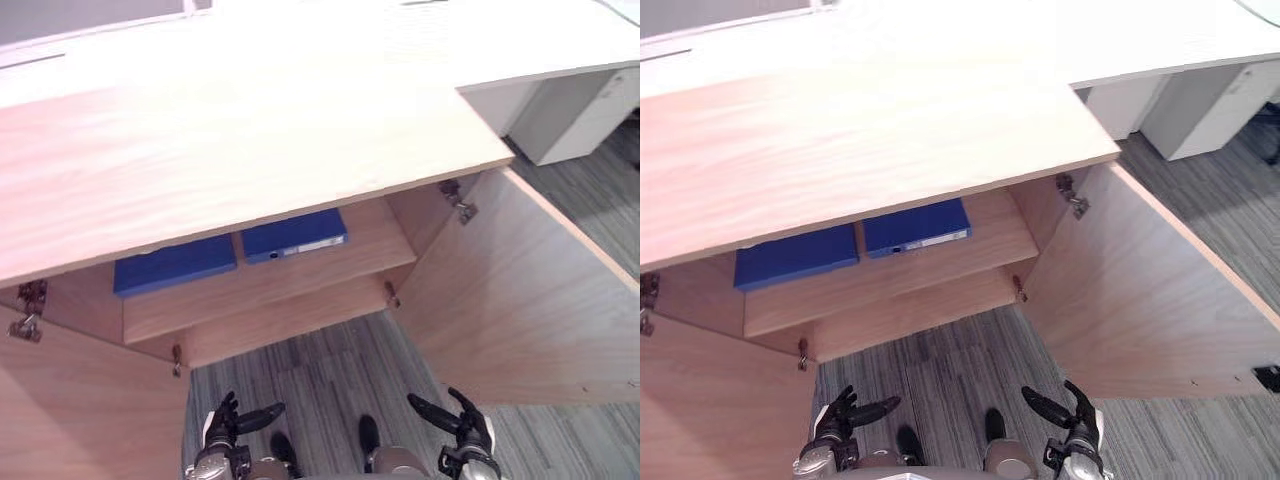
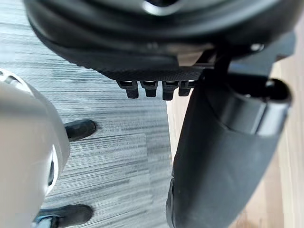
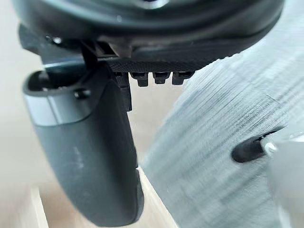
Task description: Walk over to the cabinet, pick up the folder, carry it to the office cabinet, place the folder inside the office cabinet, then close the office cabinet door
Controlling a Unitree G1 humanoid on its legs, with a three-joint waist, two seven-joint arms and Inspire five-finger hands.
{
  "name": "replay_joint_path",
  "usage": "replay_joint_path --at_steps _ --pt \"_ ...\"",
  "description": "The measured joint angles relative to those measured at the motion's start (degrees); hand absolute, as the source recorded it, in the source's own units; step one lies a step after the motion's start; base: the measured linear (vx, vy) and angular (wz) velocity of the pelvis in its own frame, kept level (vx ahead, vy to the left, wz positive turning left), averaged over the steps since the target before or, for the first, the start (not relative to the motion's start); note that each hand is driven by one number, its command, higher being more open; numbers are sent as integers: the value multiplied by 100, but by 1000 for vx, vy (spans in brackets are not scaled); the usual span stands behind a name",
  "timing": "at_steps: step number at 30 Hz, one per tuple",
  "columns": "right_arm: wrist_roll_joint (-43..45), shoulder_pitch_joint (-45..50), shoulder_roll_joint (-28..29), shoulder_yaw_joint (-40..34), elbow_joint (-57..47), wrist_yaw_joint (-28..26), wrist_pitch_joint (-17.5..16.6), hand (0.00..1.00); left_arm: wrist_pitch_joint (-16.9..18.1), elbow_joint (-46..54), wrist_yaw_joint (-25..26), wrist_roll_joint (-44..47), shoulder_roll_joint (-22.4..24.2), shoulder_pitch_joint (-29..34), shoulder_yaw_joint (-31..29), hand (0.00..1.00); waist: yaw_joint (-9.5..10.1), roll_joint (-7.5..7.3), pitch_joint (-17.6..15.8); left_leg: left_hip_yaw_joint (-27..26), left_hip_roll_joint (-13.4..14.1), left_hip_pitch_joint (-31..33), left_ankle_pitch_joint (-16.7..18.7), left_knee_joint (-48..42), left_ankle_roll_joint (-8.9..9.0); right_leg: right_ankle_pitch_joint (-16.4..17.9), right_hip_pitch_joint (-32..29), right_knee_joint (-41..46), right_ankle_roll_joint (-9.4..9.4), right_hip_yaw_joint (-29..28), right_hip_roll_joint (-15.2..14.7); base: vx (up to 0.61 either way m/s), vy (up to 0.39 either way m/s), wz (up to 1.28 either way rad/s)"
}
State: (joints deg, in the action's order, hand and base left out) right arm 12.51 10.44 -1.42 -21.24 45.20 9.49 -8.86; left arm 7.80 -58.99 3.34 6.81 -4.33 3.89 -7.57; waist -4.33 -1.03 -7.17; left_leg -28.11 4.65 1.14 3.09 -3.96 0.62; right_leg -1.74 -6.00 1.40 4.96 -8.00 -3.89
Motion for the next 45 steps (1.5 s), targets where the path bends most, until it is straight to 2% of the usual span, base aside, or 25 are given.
replay_joint_path --at_steps 3,6,10,13,14,16,18,19,21,22,24,26,29,32,33,35,38,41,44,45 --pt "278 22 -28 -542 -443 113 13 100 0 5 -44 -6 13 161 -25 100 -115 -4 0 -336 -60 -197 39 119 58 -98 -23 -91 21 -386 22 -99 26 -67" --pt "339 20 -209 -763 -917 176 10 100 2 6 -91 -12 1 330 -111 100 -145 -11 13 -625 -110 -341 113 186 119 -138 -55 -163 -24 -732 45 -65 18 -69" --pt "377 -527 -1089 -943 -1065 196 9 100 14 11 -152 -19 -88 400 -83 100 -236 14 30 -1055 -179 -358 255 122 147 -231 -234 -190 -34 -1169 49 -32 2 -54" --pt "381 -1071 -1673 -861 -1039 159 3 100 28 18 -208 -25 -196 430 27 100 -273 57 20 -1177 -159 -320 402 -98 132 -306 -280 -256 37 -1376 52 33 -12 -44" --pt "381 -1376 -2032 -663 -963 138 -20 100 46 24 -223 -27 -195 440 40 100 -274 121 3 -1161 -150 -263 480 -230 48 -343 -337 -272 89 -1492 59 53 -17 -44" --pt "381 -1767 -2465 -393 -858 72 -60 100 61 37 -229 -22 -193 445 133 100 -270 232 -43 -1108 -148 -195 601 -374 -1 -413 -400 -278 150 -1607 61 65 -3 -47" --pt "381 -2442 -2984 146 -593 -67 -85 100 112 63 -233 -18 -189 445 275 100 -244 418 -148 -1024 -143 -110 765 -533 -52 -491 -511 -292 154 -1694 89 77 17 -53" --pt "379 -2568 -3079 289 -537 -103 -89 100 130 78 -233 -13 -181 445 305 100 -236 467 -173 -1022 -142 -87 795 -562 -60 -510 -530 -294 154 -1692 93 62 28 -38" --pt "378 -2961 -3310 743 -315 -240 -87 100 168 117 -238 -2 -140 443 455 100 -153 661 -272 -1023 -108 -30 895 -634 -83 -574 -627 -293 139 -1657 121 52 26 -36" --pt "378 -2999 -3318 788 -290 -246 -87 100 172 122 -237 -2 -136 441 463 100 -145 680 -282 -1023 -110 -28 907 -637 -82 -576 -633 -293 138 -1655 119 43 14 -26" --pt "406 -3100 -3368 858 -202 -252 -88 100 218 152 -239 -3 -94 444 512 100 -137 813 -335 -1013 -118 5 945 -659 -84 -577 -662 -292 139 -1611 110 34 17 -4" --pt "406 -3110 -3442 946 -151 -262 -86 100 231 153 -239 -3 -93 446 528 100 -147 848 -350 -984 -125 32 948 -660 -86 -577 -682 -293 138 -1556 89 13 6 2" --pt "408 -3050 -3444 979 -247 -214 -80 100 232 180 -238 -4 -66 445 528 100 -186 866 -361 -847 -138 58 947 -660 -86 -577 -681 -293 139 -1458 77 15 2 9" --pt "406 -2487 -3402 847 -1082 -115 -71 100 243 233 -235 -7 30 444 500 100 -225 917 -387 -760 -140 109 946 -671 -88 -577 -681 -308 139 -1355 65 4 -1 12" --pt "402 -2186 -3259 716 -1569 -88 -53 100 243 230 -234 -10 74 446 416 100 -237 920 -387 -746 -138 126 943 -670 -92 -581 -680 -328 145 -1355 63 10 -5 8" --pt "373 -1322 -2571 372 -2995 -41 -64 100 240 213 -219 -50 192 451 168 100 -350 913 -392 -685 -110 140 928 -667 -111 -586 -653 -360 153 -1308 54 23 -14 8" --pt "321 -434 -1785 448 -4227 -61 -152 100 242 204 -210 -146 292 445 23 100 -485 878 -414 -666 -73 67 927 -670 -108 -586 -573 -368 152 -1307 89 19 -11 0" --pt "315 668 -1042 983 -5298 -132 -290 100 240 177 -213 -251 345 441 -17 100 -602 767 -476 -705 -50 -13 933 -674 -97 -586 -512 -365 153 -1355 117 2 -8 -10" --pt "316 1755 -800 1790 -5916 -370 -396 100 238 74 -223 -253 291 430 -110 100 -672 592 -472 -771 1 -81 967 -735 -50 -598 -469 -339 143 -1428 168 -24 -8 -15" --pt "315 2161 -766 2121 -6105 -544 -396 100 237 54 -217 -251 221 422 -138 100 -680 476 -473 -803 29 -104 979 -780 -35 -612 -456 -325 138 -1467 194 -24 -11 -16"
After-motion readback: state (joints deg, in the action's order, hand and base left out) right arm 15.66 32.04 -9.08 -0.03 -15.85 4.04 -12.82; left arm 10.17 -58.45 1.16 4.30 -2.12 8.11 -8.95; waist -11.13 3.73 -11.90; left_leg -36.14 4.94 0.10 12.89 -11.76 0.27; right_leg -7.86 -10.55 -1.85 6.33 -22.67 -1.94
